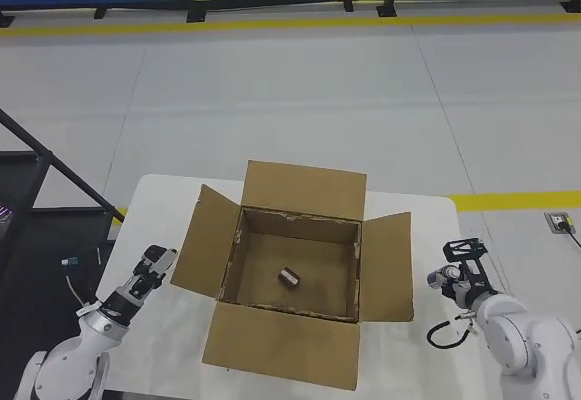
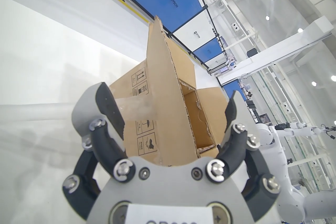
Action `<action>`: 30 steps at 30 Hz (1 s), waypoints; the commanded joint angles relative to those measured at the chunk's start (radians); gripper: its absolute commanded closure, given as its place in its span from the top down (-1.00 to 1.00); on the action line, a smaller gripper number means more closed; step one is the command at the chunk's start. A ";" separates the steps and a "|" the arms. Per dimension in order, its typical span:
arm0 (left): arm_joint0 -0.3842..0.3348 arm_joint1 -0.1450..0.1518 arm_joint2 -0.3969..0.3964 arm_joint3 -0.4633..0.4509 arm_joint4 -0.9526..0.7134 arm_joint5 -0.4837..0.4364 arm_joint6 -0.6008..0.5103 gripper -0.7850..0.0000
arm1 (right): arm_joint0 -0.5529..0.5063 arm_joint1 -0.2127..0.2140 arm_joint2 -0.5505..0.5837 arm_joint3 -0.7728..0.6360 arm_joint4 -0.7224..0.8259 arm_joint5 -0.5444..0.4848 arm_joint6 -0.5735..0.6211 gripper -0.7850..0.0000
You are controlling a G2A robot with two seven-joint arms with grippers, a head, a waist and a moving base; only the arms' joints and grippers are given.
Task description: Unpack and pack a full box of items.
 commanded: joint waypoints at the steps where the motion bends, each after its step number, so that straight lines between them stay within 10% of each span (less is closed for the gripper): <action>1: 0.000 0.001 0.001 -0.001 -0.001 -0.001 -0.002 1.00 | 0.008 0.002 0.001 0.033 0.007 -0.009 0.004 -1.00; 9: 0.010 0.007 -0.001 -0.015 0.004 0.004 0.000 1.00 | 0.032 0.009 -0.007 0.111 0.027 -0.018 -0.004 -0.91; 11: 0.014 0.008 -0.002 -0.017 0.003 0.004 0.004 1.00 | 0.033 0.010 -0.009 0.116 0.034 -0.019 -0.004 0.15; 15: 0.021 0.010 -0.001 -0.022 0.005 0.005 0.010 1.00 | 0.034 0.013 -0.012 0.120 0.043 -0.021 0.000 1.00; 30: 0.065 0.015 -0.002 -0.072 0.014 0.003 0.044 1.00 | -0.060 0.011 -0.118 -0.478 -0.015 0.078 -0.202 1.00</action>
